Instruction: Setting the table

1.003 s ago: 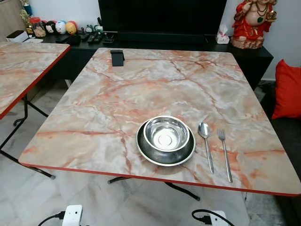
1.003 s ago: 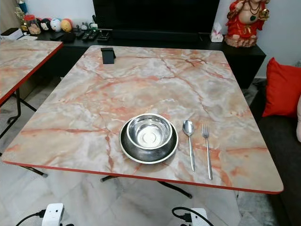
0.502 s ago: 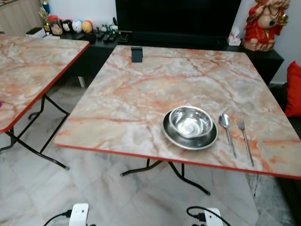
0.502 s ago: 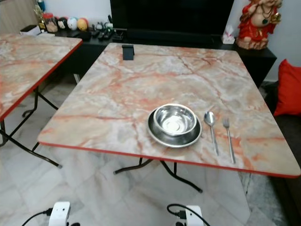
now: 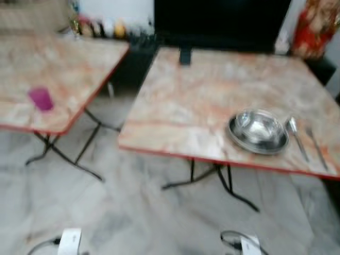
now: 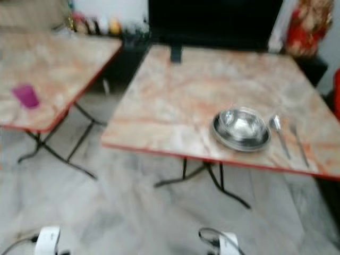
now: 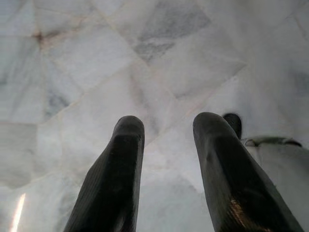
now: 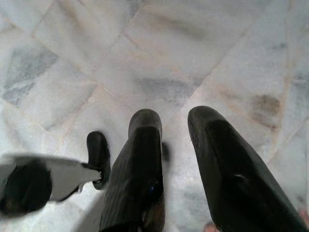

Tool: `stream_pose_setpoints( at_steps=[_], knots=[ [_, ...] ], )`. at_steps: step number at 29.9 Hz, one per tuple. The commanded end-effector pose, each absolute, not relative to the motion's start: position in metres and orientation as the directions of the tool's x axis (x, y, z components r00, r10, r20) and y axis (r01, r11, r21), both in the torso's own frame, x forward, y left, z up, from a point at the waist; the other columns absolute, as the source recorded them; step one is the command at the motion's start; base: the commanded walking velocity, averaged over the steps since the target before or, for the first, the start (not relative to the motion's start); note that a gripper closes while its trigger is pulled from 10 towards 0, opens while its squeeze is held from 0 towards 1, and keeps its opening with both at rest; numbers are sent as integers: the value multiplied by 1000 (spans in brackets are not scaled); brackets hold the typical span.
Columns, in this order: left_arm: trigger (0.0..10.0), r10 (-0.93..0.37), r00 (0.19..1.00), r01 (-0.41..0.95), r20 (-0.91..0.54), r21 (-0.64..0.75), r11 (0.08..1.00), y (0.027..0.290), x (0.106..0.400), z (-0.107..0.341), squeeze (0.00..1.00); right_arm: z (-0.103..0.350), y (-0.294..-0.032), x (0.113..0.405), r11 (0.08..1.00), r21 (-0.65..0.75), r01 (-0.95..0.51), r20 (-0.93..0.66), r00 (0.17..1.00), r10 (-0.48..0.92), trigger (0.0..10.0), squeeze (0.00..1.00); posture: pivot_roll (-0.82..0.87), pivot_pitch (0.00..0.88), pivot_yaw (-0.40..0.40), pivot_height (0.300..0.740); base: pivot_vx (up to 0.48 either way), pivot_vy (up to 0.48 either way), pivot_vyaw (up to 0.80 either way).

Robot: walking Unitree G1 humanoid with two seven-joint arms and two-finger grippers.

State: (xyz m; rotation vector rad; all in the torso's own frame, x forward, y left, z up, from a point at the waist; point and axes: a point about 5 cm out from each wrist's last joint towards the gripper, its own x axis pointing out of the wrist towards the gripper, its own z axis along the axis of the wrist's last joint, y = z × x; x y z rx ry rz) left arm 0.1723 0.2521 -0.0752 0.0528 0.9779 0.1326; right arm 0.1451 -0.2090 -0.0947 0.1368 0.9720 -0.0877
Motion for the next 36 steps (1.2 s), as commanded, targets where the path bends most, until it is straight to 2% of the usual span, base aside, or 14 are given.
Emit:
stream_pose_setpoints(
  at_steps=[1,5,8,17,36],
  knots=[
    [10000,132,546,-72,-827,111,991,248,172,-77,0,-94,-206,148,982,87,167,-818,575,-25,10000,0,9,0,18,736,0,0,0],
    [10000,112,556,-52,-823,100,994,226,177,-80,0,-95,-199,150,983,95,156,-815,579,-13,10000,0,1,0,26,736,0,0,0],
    [10000,94,566,-44,-819,84,996,218,181,-80,0,-95,-194,151,981,107,161,-812,583,-8,10000,0,3,0,25,736,0,0,0],
    [10000,76,578,-33,-812,69,997,211,185,-79,0,-94,-192,152,978,120,173,-805,594,-7,10000,0,0,0,26,736,0,0,0],
    [10000,73,583,-27,-809,71,997,214,189,-77,0,-92,-190,158,975,139,173,-788,615,3,10000,0,-3,0,35,736,0,446,0]
  ],
)
